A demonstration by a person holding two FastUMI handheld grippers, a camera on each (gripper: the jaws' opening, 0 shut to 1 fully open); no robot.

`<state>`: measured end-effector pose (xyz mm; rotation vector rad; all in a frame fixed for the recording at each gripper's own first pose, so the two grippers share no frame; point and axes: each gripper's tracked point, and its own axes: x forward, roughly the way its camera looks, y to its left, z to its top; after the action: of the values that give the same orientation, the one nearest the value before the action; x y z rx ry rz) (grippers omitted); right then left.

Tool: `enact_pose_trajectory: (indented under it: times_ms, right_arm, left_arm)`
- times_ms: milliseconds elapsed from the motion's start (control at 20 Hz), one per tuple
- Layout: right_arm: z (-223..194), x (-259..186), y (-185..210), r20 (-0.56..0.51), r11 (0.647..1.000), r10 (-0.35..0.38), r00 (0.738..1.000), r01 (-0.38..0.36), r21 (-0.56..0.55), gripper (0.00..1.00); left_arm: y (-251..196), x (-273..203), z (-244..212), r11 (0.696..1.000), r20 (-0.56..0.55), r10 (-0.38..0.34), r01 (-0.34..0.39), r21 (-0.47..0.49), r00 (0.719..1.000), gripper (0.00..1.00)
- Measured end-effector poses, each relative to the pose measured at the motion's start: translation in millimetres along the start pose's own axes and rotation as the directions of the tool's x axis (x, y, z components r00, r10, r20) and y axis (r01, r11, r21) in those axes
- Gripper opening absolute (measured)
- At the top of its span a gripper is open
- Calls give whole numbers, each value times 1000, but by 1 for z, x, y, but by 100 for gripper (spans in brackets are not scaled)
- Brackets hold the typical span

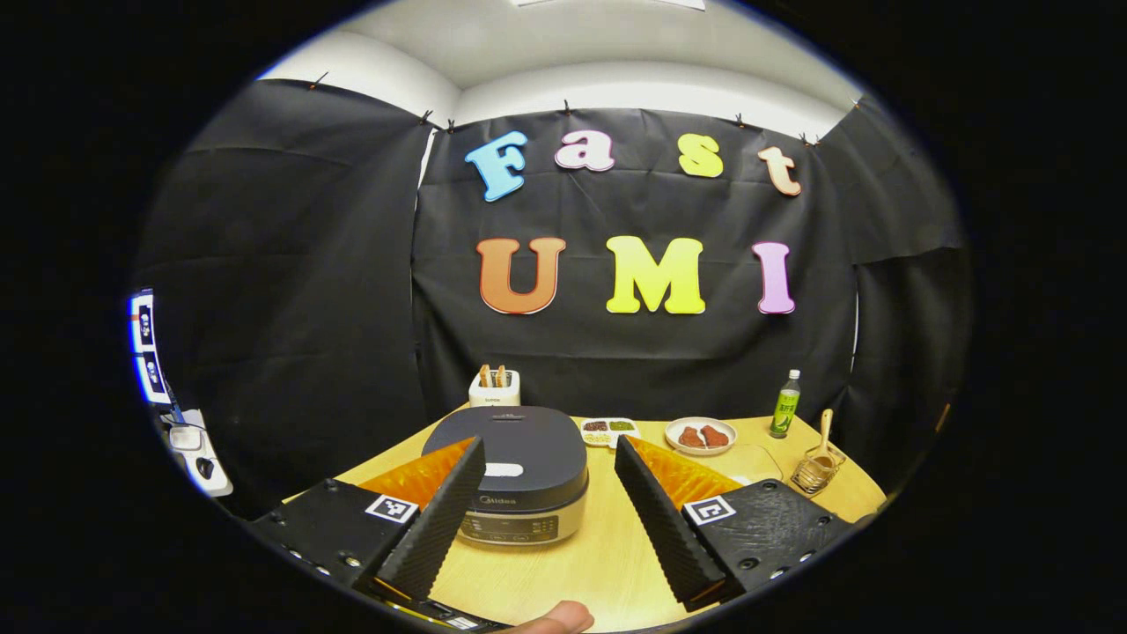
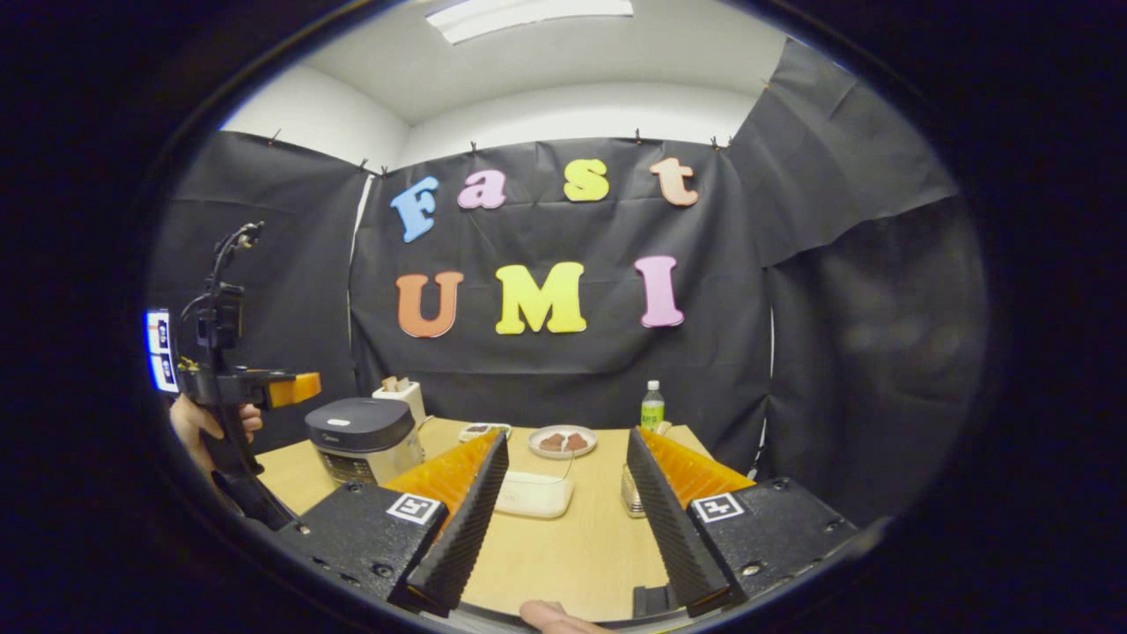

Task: Close the left gripper, press the button to open the rice cooker; take a wooden spoon from the chopstick holder with the right hand, scoop a spoonful of rice and pour it into the rice cooker, then put the wooden spoon back into the chopstick holder.

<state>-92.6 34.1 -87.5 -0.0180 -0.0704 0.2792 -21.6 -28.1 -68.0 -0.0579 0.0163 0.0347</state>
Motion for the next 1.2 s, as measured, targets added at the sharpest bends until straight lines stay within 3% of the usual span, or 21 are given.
enact_pose_trajectory:
  times_ms: [400,650,1200]
  right_arm:
    - [10,-9,11,-8,1000,13,1000,-13,6,88]
    - [18,-14,0,13,1000,-20,1000,20,-6,89]
    - [16,-22,11,19,1000,16,1000,-16,-6,89]
  left_arm:
    - [-37,-64,-4,996,31,-93,93,6,995,94]
    - [-41,-89,-6,995,62,-101,101,5,993,94]
    - [-54,-101,-10,987,61,-158,158,-6,986,94]
